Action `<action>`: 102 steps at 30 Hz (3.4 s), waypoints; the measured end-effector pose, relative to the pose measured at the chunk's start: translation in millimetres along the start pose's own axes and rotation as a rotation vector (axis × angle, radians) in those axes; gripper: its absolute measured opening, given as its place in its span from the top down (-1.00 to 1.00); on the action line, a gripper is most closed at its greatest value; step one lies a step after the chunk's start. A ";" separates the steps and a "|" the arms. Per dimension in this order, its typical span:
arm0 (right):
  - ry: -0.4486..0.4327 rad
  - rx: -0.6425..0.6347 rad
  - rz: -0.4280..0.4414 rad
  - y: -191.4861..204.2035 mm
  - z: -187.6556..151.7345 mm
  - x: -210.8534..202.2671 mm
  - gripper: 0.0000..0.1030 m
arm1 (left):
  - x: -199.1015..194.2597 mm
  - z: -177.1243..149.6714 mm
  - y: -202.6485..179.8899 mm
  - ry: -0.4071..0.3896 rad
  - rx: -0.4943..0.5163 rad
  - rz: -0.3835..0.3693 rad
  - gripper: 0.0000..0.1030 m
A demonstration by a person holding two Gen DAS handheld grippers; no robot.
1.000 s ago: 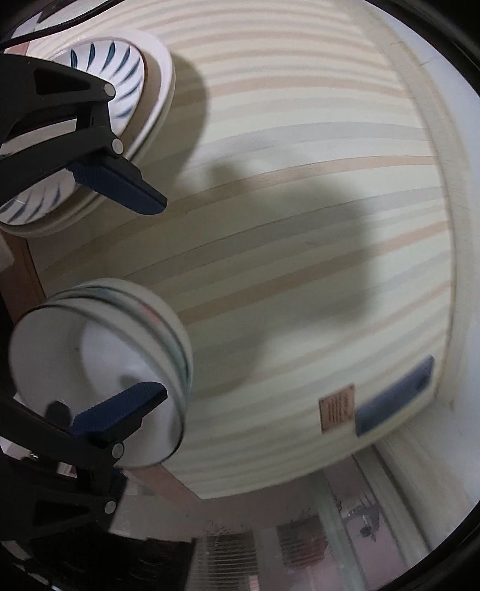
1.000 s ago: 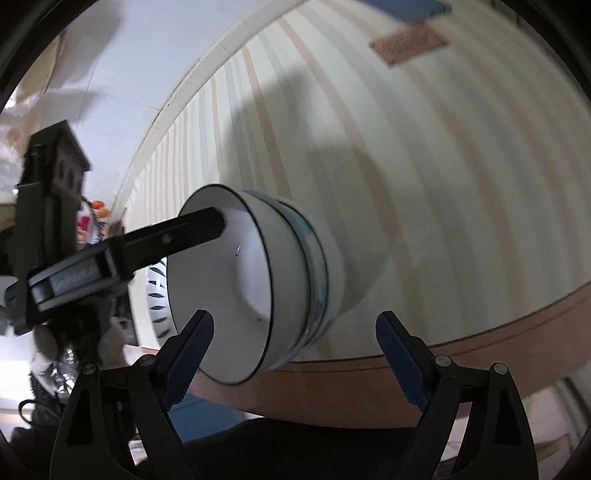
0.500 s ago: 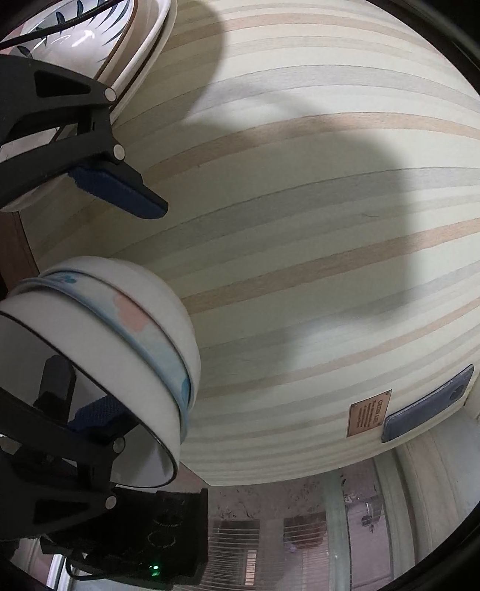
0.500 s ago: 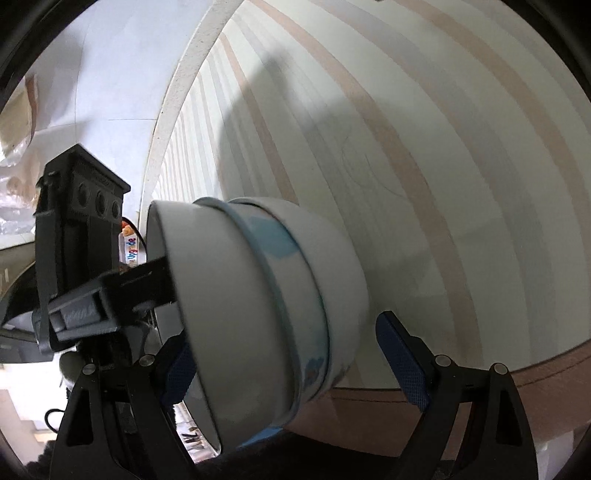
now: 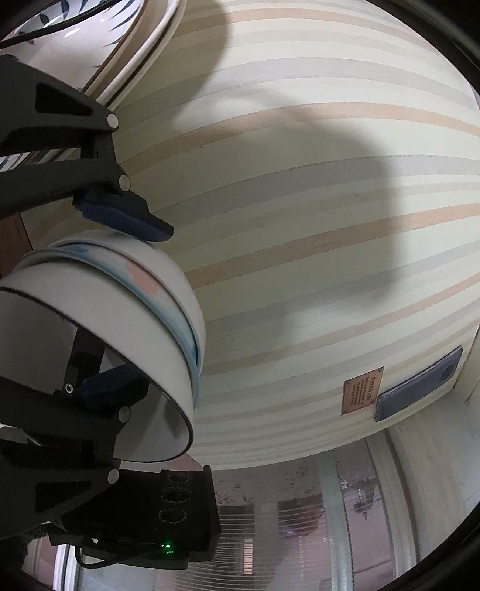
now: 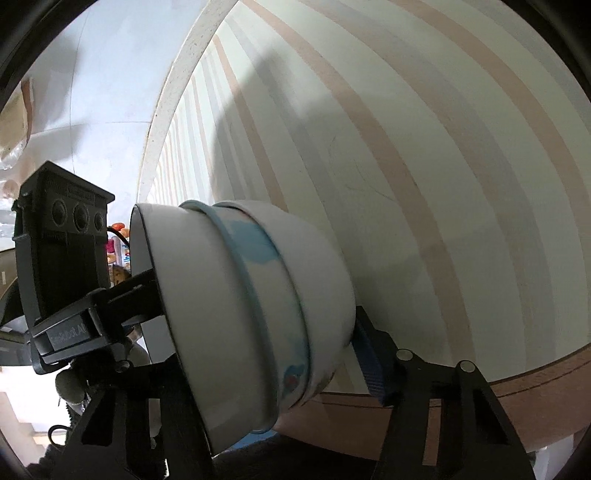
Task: Organize plates and bowls
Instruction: 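Lift the bowl stack and carry it over the swirl-plate stack, then lower the bowl stack onto the swirl plate and open both tools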
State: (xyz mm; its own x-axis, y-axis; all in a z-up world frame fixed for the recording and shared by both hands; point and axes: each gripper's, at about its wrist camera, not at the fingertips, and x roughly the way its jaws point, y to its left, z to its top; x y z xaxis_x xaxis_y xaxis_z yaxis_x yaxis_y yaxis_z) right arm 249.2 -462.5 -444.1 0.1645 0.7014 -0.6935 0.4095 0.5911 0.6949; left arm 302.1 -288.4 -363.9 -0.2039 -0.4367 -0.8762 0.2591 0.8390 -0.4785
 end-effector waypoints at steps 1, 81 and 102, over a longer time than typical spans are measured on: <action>-0.002 -0.004 -0.002 1.1 0.6 0.1 -0.20 | 1.1 0.9 -1.3 -0.004 -0.002 0.003 -0.20; 0.363 -0.398 -0.101 199.0 -16.2 176.9 -0.21 | -133.7 -104.8 195.1 -0.253 -0.554 0.038 -0.15; 0.119 -0.546 -0.269 230.4 -50.0 103.2 -0.69 | -181.3 -127.5 144.1 -0.383 -0.375 0.364 -0.22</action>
State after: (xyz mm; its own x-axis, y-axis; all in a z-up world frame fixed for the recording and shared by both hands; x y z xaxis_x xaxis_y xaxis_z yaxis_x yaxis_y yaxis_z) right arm 315.6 -234.0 -346.1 0.0050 0.5201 -0.8541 -0.1005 0.8500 0.5171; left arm 256.0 -46.9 -266.7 0.2037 -0.1299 -0.9704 -0.1129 0.9814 -0.1551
